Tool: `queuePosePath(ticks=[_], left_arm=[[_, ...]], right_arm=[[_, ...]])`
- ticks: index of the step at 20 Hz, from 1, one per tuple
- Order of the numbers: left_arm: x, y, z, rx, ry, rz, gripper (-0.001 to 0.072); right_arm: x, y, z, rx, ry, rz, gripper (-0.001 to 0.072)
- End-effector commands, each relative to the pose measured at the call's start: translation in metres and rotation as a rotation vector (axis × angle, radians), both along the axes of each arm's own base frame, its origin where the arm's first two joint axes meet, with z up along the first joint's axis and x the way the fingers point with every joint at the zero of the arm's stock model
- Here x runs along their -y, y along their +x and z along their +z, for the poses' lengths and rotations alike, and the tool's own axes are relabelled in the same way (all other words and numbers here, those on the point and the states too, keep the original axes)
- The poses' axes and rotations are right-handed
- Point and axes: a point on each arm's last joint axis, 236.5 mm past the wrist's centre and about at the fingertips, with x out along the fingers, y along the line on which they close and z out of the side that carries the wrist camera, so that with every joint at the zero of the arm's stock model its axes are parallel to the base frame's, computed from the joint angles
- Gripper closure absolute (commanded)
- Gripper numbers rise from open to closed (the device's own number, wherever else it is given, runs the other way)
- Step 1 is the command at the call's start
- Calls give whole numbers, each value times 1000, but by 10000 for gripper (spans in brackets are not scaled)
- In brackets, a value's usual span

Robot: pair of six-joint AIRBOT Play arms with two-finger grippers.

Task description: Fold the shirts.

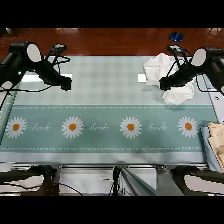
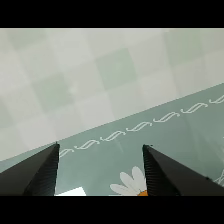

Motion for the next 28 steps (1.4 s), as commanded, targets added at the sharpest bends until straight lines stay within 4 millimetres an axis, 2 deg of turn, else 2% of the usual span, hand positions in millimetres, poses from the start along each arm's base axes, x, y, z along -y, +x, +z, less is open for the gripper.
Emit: queuePosePath(ticks=[1,11,14,20,24,26,28], left_arm=[[0,0,0,0,0,0,96],[0,0,0,0,0,0,96],[-1,12,3,67,40,-166,96],[1,15,2,77,32,-166,96],[32,10,6,63,-108,-155,96],[46,7,9,57,-171,-152,96],[50,6,9,53,-183,-153,96]], right_arm=[[0,0,0,0,0,0,222],[0,0,0,0,1,0,223],[0,1,0,6,1,0,222],[-2,-3,-1,-13,8,0,223],[-2,-5,-1,-24,9,1,223],[-2,3,1,14,6,0,223],[5,11,4,50,-26,19,223]])
